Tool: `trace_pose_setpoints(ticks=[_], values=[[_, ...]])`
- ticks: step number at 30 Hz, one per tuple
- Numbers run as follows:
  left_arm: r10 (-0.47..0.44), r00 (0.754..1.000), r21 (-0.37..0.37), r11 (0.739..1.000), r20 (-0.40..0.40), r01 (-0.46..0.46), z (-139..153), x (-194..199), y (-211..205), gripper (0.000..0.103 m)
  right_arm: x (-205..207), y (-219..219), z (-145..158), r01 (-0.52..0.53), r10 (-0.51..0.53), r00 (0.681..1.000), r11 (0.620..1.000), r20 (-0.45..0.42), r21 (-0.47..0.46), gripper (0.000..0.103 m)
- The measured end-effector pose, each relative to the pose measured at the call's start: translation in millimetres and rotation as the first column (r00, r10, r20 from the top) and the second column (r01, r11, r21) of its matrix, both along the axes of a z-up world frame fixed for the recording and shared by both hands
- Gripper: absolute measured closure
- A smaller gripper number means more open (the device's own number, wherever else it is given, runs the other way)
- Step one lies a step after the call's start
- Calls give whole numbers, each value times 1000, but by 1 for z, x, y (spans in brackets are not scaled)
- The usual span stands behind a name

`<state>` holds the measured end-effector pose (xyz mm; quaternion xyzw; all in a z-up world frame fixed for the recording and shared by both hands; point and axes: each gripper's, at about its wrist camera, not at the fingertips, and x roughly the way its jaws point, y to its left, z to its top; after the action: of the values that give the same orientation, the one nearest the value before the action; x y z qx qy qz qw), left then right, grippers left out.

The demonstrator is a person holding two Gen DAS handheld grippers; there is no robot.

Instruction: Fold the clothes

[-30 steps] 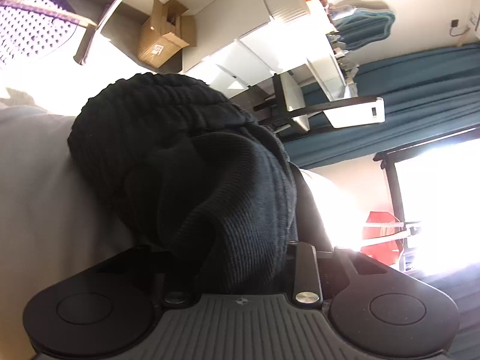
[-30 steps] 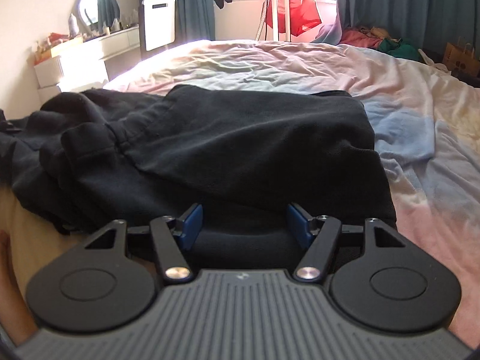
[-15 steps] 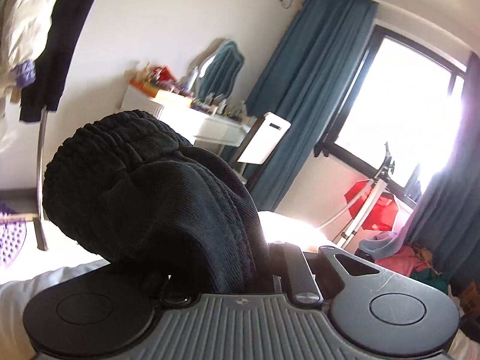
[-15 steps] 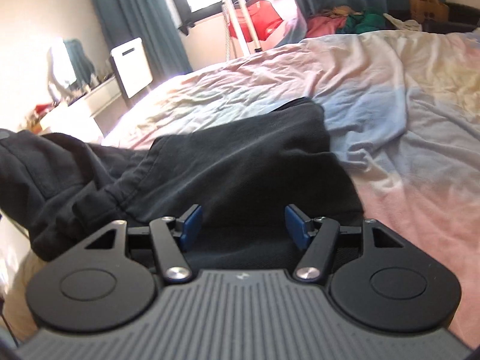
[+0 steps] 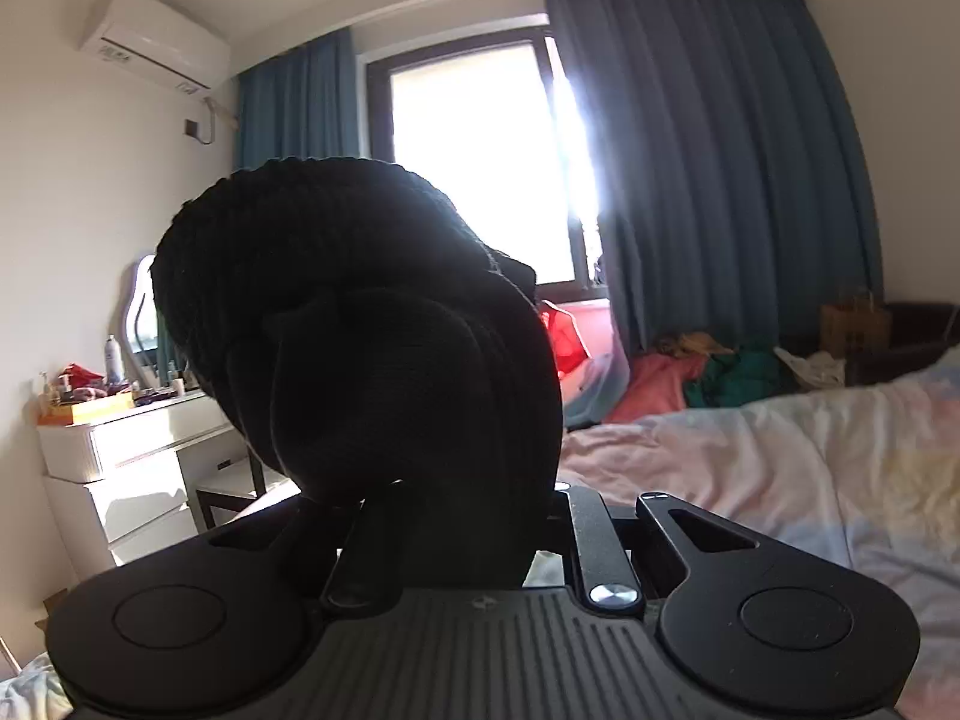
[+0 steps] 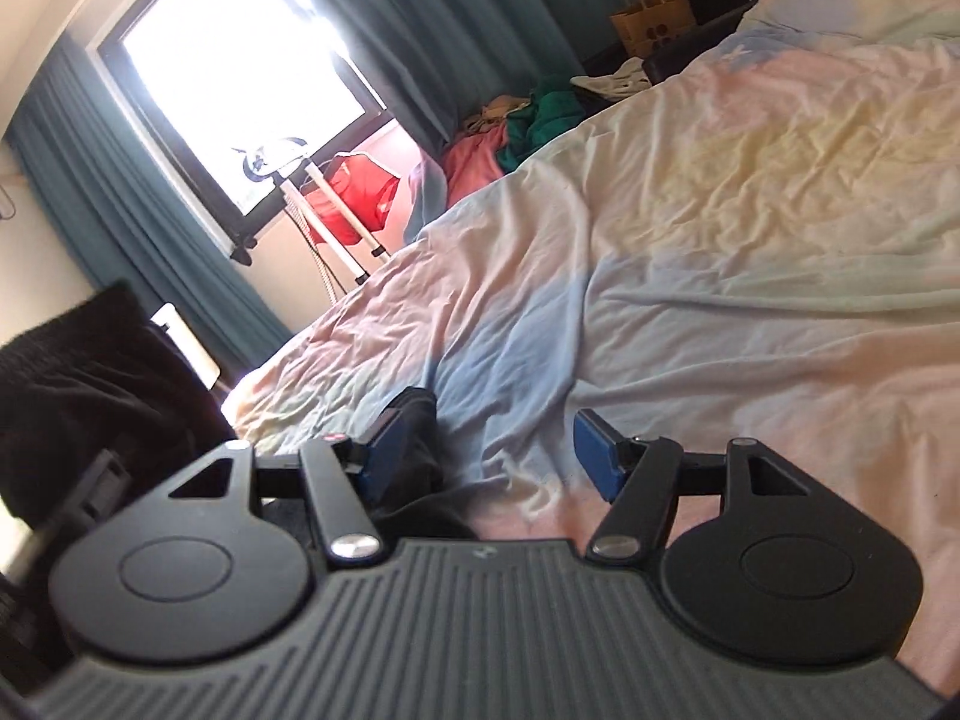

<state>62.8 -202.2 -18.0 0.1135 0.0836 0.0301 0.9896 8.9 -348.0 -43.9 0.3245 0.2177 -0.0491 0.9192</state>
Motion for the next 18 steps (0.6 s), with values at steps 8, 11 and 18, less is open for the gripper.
trace_pose_setpoints(ticks=[8,11,18], values=[[-116,972,279,945,-205,172,-82,2,-74,69,-2,-19,-9,-13,11,1000,994,23,110,37],[-167,949,272,932,-266,240,-81,-10,-56,23,5,-19,-20,-66,61,998,973,31,222,37],[-216,920,397,852,-327,342,-85,-67,77,9,17,-9,-44,-118,126,992,907,8,405,34]])
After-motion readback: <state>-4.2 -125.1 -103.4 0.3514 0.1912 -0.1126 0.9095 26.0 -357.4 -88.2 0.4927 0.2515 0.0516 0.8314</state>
